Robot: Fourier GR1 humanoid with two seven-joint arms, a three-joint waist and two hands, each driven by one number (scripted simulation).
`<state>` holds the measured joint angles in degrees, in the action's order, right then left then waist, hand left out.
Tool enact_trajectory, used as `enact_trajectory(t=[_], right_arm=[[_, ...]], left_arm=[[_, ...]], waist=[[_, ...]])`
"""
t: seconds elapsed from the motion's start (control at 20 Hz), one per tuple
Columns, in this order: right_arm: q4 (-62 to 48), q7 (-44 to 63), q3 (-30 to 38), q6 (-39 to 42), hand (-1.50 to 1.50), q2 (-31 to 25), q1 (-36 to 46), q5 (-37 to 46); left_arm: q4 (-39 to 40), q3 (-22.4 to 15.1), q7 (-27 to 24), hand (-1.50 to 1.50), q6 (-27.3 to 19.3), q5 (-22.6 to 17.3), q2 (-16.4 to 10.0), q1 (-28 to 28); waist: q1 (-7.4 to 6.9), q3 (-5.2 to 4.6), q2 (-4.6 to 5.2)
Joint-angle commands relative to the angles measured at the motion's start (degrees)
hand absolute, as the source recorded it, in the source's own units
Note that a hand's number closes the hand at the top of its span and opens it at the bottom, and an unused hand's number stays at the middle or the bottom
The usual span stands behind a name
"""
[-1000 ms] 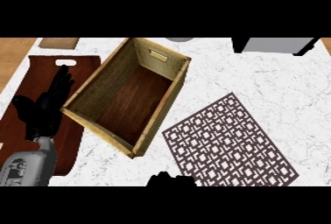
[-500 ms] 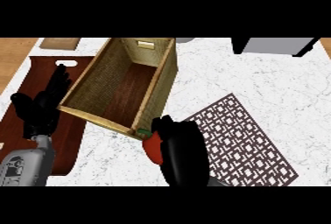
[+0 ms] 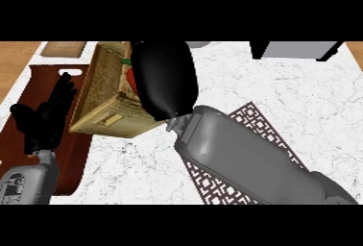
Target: Pick the bell pepper from the placemat and place it in the basket
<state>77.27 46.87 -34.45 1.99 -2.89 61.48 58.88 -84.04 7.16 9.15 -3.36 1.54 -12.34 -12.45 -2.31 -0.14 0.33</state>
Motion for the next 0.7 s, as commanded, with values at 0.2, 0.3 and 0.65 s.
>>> enact_trajectory(t=[0.2, 0.3, 0.65], right_arm=[[-20.38, -4.16, 6.75, 3.44, 1.5, 2.84, 11.03, -5.16], [-21.98, -6.29, 8.29, 7.02, 1.5, 2.86, 10.77, -6.14], [-29.88, -8.77, 8.79, 4.05, 1.5, 2.89, 15.11, -8.94]], left_arm=[[0.26, -0.57, -0.74, 0.0, -0.69, 0.88, 1.04, 0.24], [-1.22, 0.57, 0.2, 0.0, 0.35, -0.38, -0.05, 1.41], [2.27, 1.01, -2.89, 0.0, 0.37, 0.38, 0.17, 0.6]], waist=[[0.58, 0.06, 0.04], [0.95, 0.09, -0.12], [1.06, 0.07, -0.01]])
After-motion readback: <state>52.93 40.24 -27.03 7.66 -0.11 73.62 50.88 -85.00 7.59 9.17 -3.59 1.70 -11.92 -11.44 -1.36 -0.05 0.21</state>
